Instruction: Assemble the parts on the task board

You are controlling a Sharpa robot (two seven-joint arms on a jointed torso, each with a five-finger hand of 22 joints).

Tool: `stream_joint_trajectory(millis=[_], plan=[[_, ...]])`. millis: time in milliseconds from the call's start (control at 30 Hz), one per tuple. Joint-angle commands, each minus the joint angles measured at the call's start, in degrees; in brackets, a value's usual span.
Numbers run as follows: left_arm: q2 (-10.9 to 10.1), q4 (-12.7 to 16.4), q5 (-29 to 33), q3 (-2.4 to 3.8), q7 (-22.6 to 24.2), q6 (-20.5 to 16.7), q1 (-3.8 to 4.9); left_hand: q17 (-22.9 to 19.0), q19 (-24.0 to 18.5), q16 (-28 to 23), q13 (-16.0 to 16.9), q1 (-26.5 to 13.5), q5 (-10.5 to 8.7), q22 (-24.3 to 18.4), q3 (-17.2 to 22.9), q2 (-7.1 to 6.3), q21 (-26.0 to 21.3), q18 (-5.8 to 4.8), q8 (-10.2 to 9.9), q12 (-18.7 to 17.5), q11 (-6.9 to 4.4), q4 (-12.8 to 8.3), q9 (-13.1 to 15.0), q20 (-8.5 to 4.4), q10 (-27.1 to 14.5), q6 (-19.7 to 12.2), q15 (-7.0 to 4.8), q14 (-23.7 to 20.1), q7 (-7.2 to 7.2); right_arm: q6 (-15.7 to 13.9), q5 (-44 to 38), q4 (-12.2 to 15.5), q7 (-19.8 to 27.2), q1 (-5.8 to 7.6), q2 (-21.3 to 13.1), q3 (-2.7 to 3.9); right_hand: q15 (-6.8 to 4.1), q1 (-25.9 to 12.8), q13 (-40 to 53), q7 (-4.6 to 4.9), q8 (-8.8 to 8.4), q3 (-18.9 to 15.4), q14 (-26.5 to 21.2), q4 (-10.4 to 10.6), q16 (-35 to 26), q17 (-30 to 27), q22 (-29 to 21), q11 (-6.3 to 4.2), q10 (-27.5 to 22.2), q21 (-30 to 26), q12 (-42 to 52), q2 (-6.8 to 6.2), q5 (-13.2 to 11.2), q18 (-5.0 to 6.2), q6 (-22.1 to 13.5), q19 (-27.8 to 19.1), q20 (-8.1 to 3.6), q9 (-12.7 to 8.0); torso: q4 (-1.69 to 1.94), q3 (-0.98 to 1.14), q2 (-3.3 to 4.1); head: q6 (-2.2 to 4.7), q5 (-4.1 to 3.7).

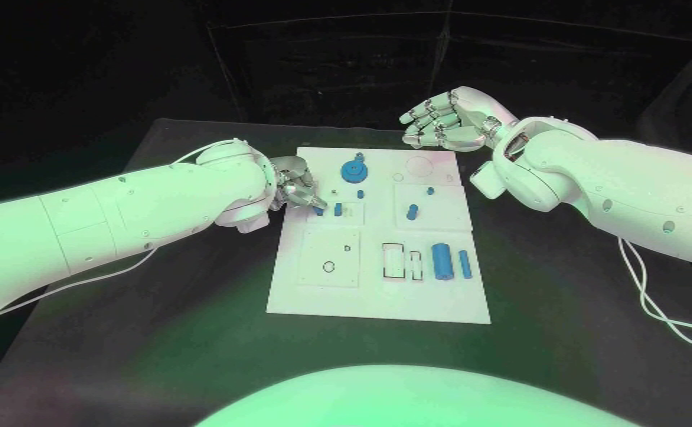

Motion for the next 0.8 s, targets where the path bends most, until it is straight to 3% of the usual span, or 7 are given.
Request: stream_joint_trajectory(millis=[33, 600, 800], plan=[[-0.03, 0.16, -0.44, 0.02, -0.79, 1.44, 0.01, 15.09, 0.39, 0.37, 0.08, 0.14, 0.21, -0.06, 5.15, 0.31, 0.06, -0.68, 0.20, 0.36, -0.15, -4.73, -0.04, -0.02, 0.33, 0.02, -0.39, 5.94, -0.23, 0.34, 0.13, 0.02, 0.42, 0.12, 0.05, 0.03, 0.24, -0.07, -0.09, 3.70, 0.29, -0.10, 0.03, -0.31, -0.27, -0.10, -0.07, -0.20, -0.40, -0.18, 0.39, 0.52, 0.26, 0.58, -0.47, 0.41, -0.15, -0.05, -0.02, 0.01, -0.01, -0.07, 0.02], [0.18, 0.12, -0.43, 0.02, -0.96, 2.34, 0.01, 15.09, 0.38, 0.37, 0.33, -0.08, 0.23, -0.09, 5.72, 0.00, 0.00, -0.67, 0.39, 0.56, -0.17, -4.80, 0.05, -0.03, 0.56, 0.09, -0.40, 5.94, -0.26, 0.38, 0.13, 0.00, 0.44, 0.11, 0.10, 0.03, 0.24, -0.07, -0.09, 3.70, 0.29, -0.10, 0.03, -0.31, -0.27, -0.10, -0.07, -0.20, -0.40, -0.18, 0.39, 0.52, 0.26, 0.58, -0.47, 0.41, -0.15, -0.05, -0.05, 0.02, 0.01, -0.18, 0.11], [0.48, -0.25, -0.36, 0.02, -0.83, 2.37, 0.01, 15.09, 0.37, 0.37, 0.45, -1.92, 0.15, -0.12, 5.91, -0.29, -0.11, -0.66, 0.87, 0.74, -0.21, -3.54, 0.22, -0.02, 0.88, 0.43, -0.39, 5.94, -0.37, 0.37, 0.13, 0.01, 0.43, 0.11, 0.12, 0.03, 0.24, -0.07, -0.09, 3.70, 0.29, -0.10, 0.03, -0.31, -0.27, -0.10, -0.07, -0.20, -0.40, -0.18, 0.39, 0.52, 0.26, 0.58, -0.47, 0.41, -0.15, -0.05, 0.01, 0.03, 0.00, -0.17, 0.03]])
